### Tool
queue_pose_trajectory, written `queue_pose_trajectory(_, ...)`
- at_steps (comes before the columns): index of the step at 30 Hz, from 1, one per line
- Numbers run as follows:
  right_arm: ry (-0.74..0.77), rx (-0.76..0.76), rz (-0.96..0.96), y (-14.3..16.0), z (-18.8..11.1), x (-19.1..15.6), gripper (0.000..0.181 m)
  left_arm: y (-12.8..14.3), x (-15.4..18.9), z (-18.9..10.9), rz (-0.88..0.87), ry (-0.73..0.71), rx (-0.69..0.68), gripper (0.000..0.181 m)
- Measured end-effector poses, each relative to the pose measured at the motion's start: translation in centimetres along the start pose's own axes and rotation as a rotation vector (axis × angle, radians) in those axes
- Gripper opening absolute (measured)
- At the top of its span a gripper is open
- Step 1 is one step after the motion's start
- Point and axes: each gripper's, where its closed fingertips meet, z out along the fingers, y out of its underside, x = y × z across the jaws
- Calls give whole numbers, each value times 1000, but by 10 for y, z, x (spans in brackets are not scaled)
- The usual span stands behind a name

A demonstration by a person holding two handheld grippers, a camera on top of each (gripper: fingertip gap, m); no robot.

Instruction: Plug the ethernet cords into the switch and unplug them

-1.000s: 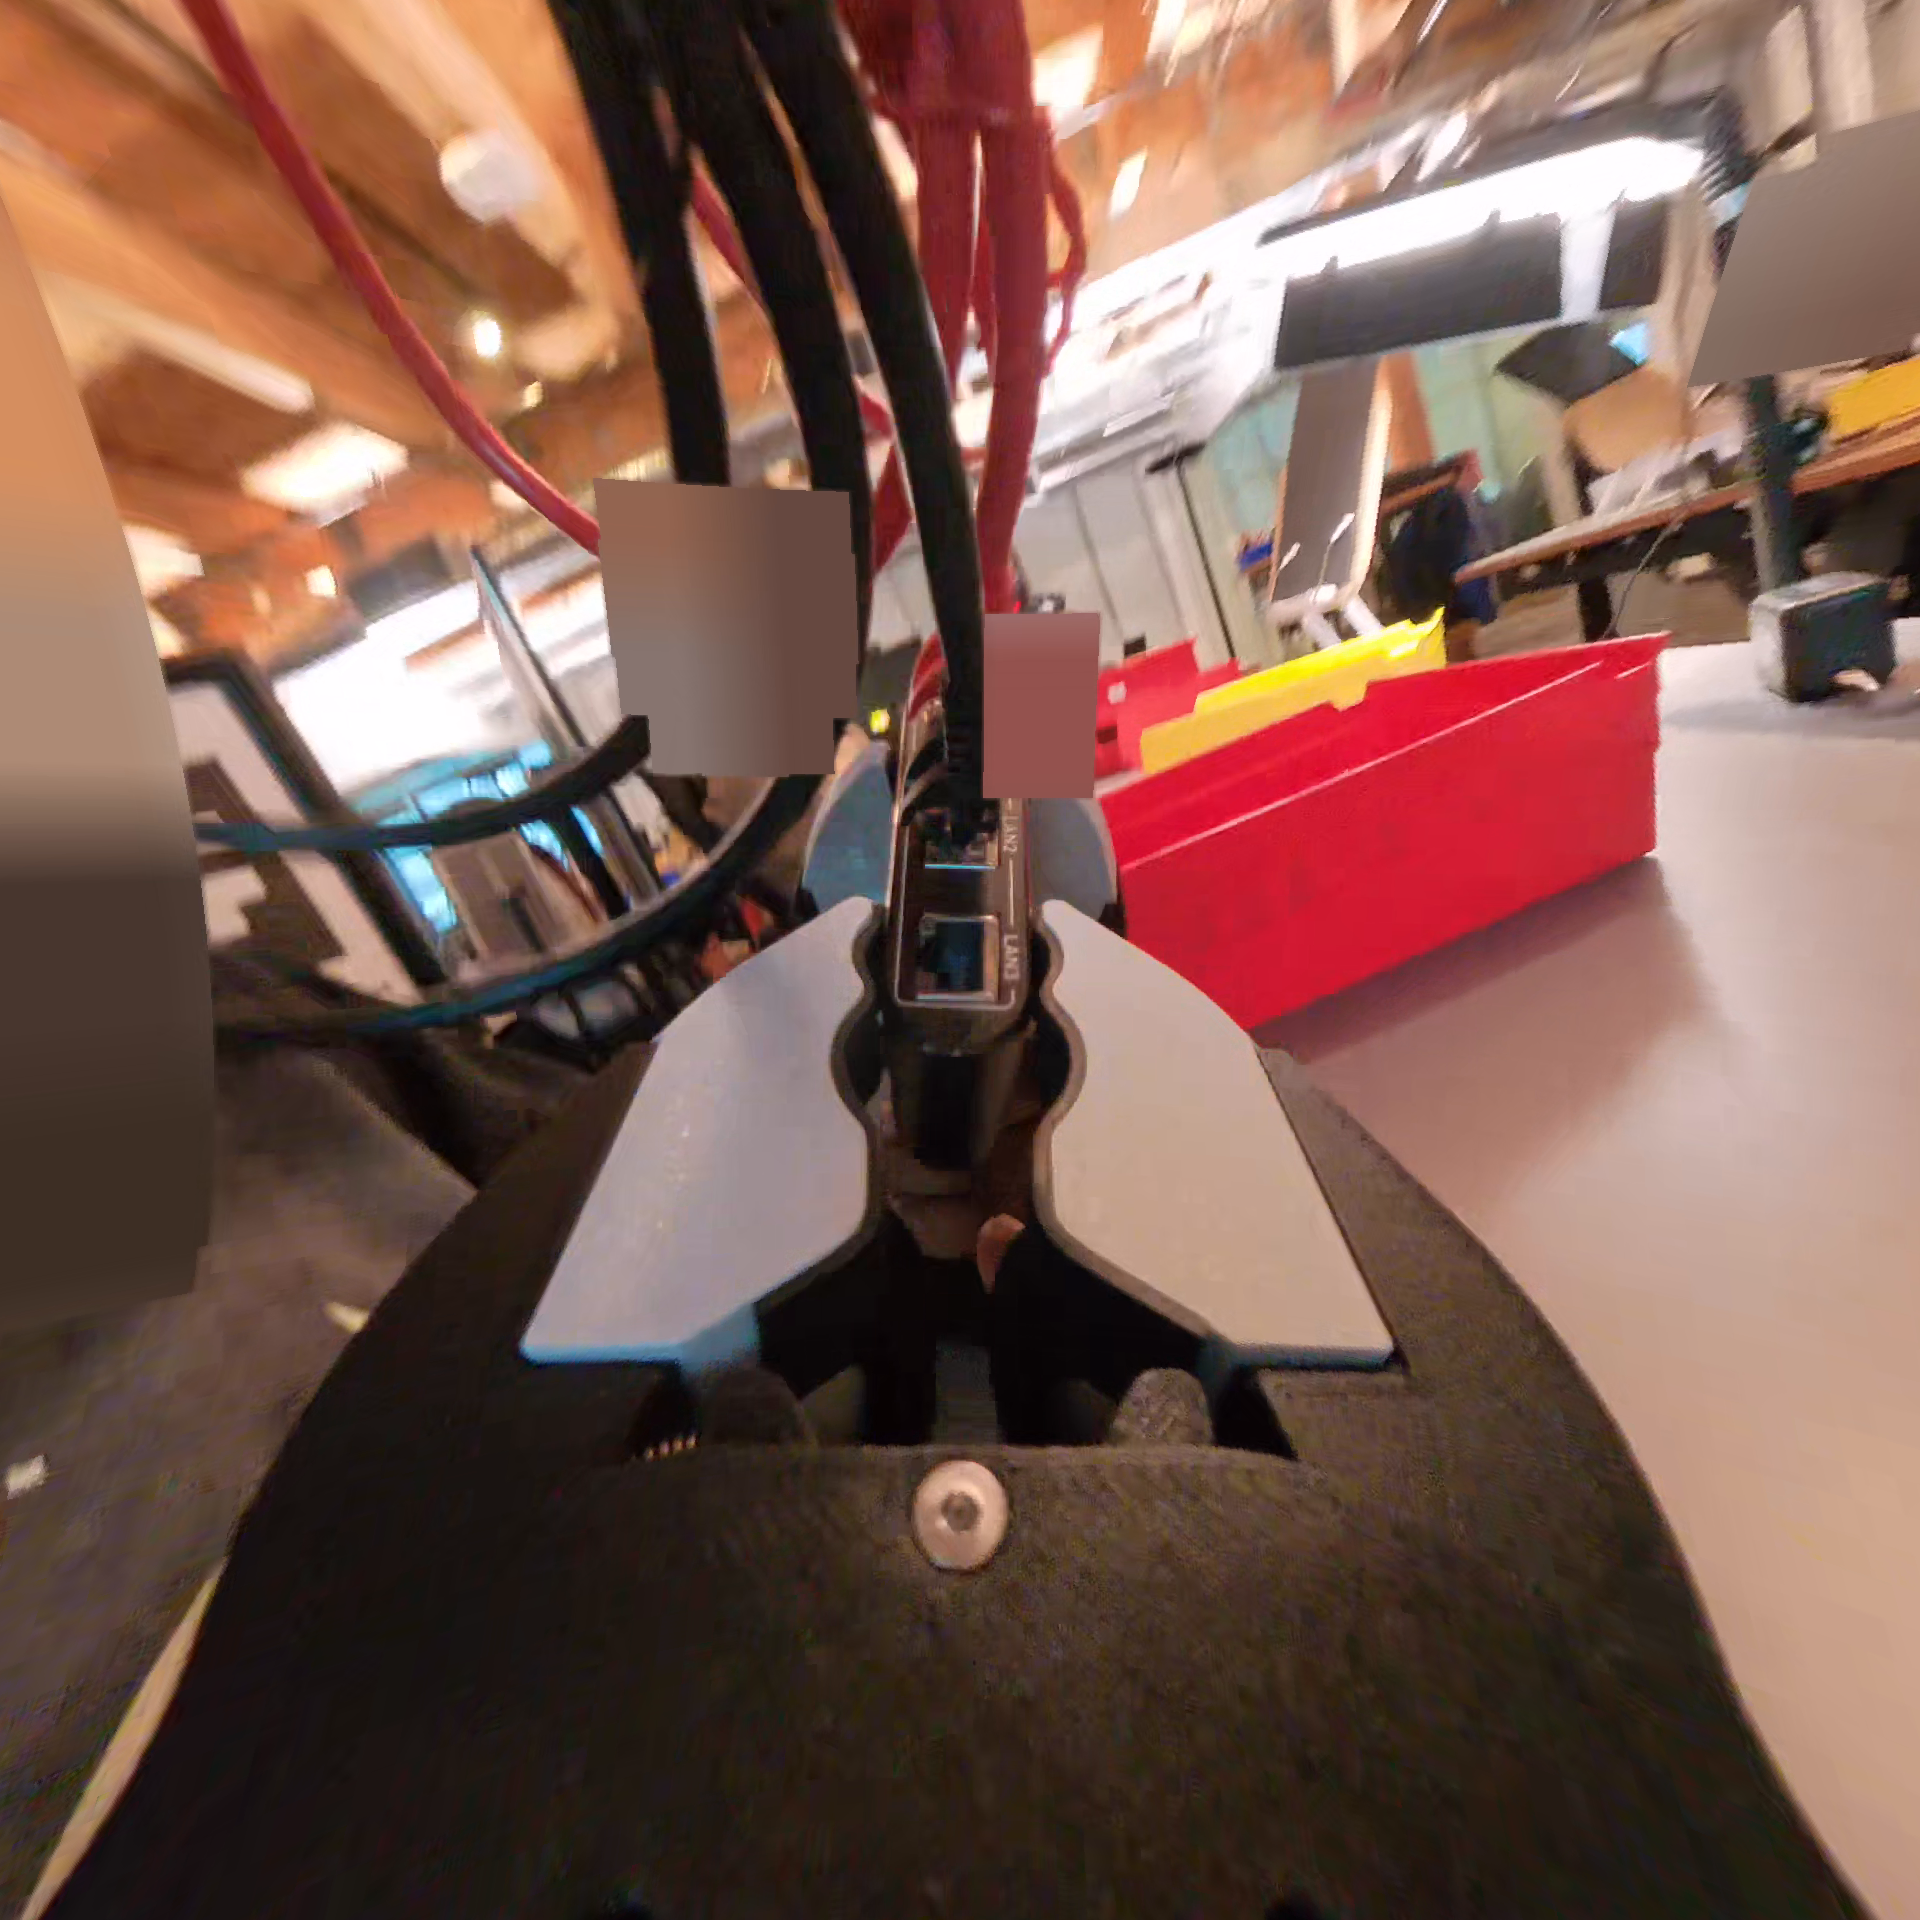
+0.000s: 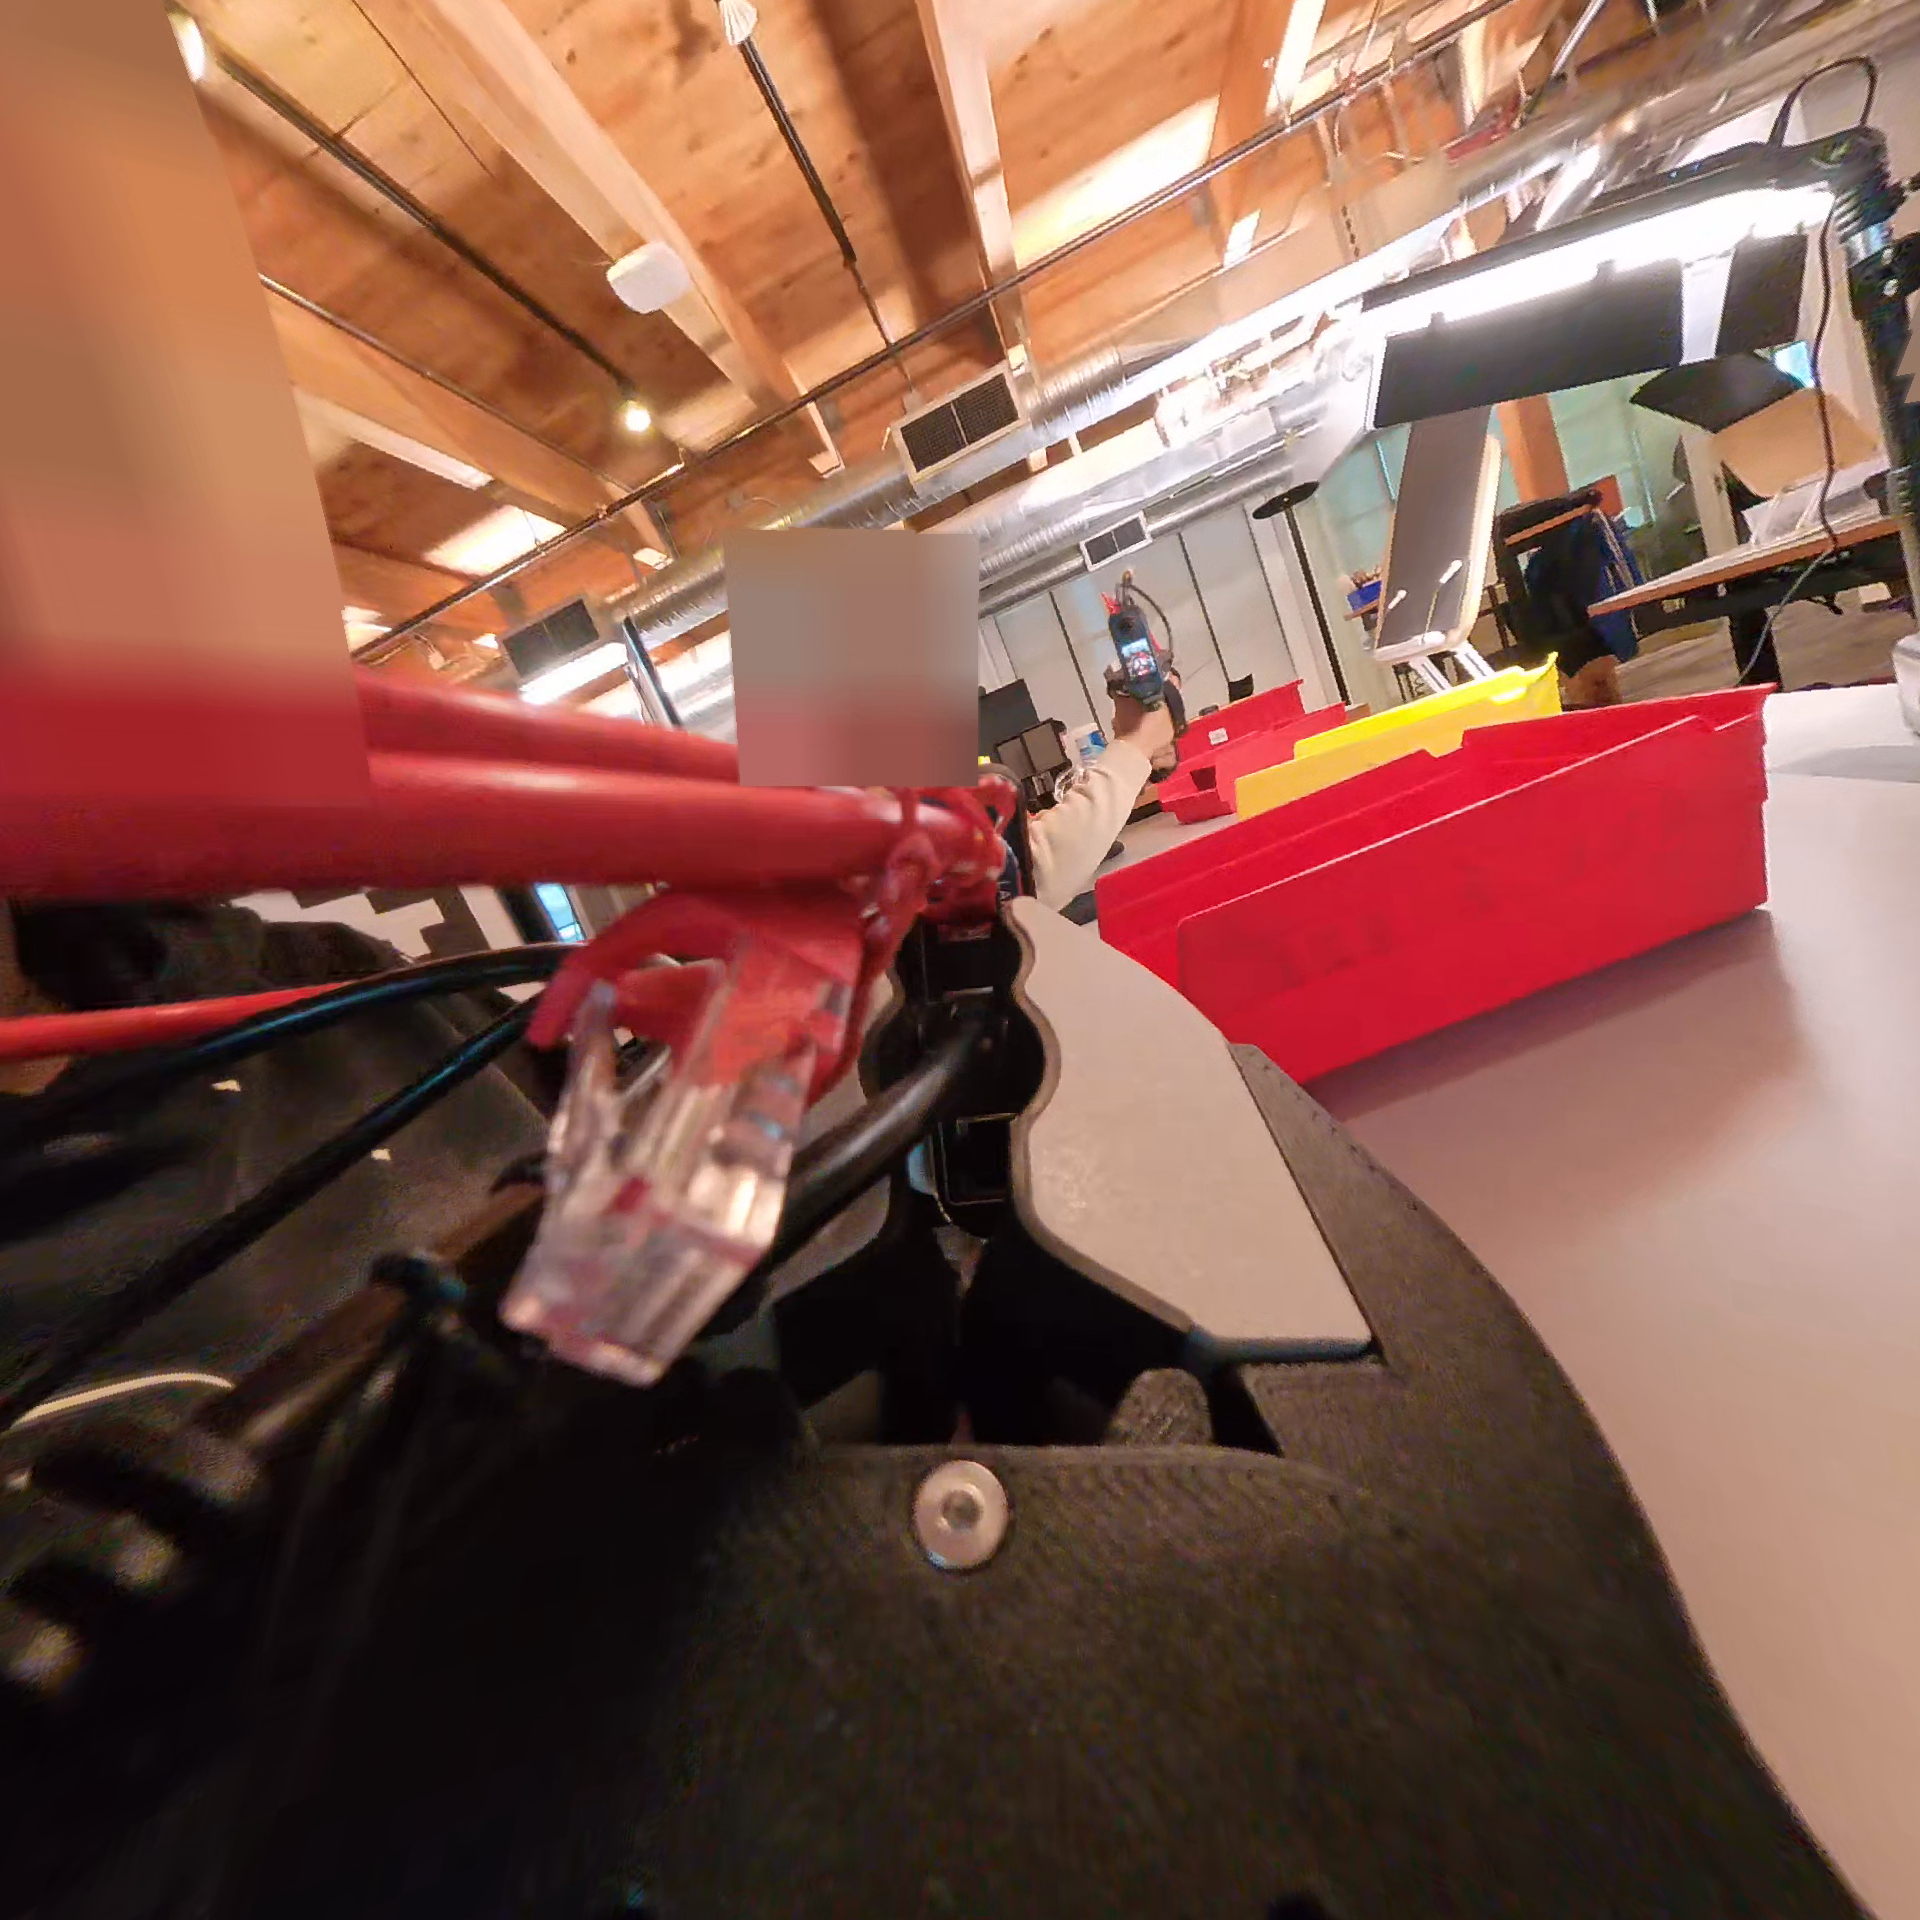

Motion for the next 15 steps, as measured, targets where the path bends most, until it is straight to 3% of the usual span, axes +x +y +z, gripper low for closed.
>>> queue_pose_trajectory(6,44,-53,-69,2,-3,4,13,5,-2,1,-63,10,-35,27)
queue_pose_trajectory(8,81,-80,-95,2,-4,6,27,2,1,0,-112,42,-10,26)
queue_pose_trajectory(12,74,-195,-137,8,-11,1,36,-7,5,-3,-122,79,44,26)
queue_pose_trajectory(14,77,-187,-193,5,-13,-1,18,-6,8,-3,-99,90,32,26)
queue_pose_trajectory(15,67,-195,-203,6,-13,-3,23,-6,9,-2,-92,88,30,26)
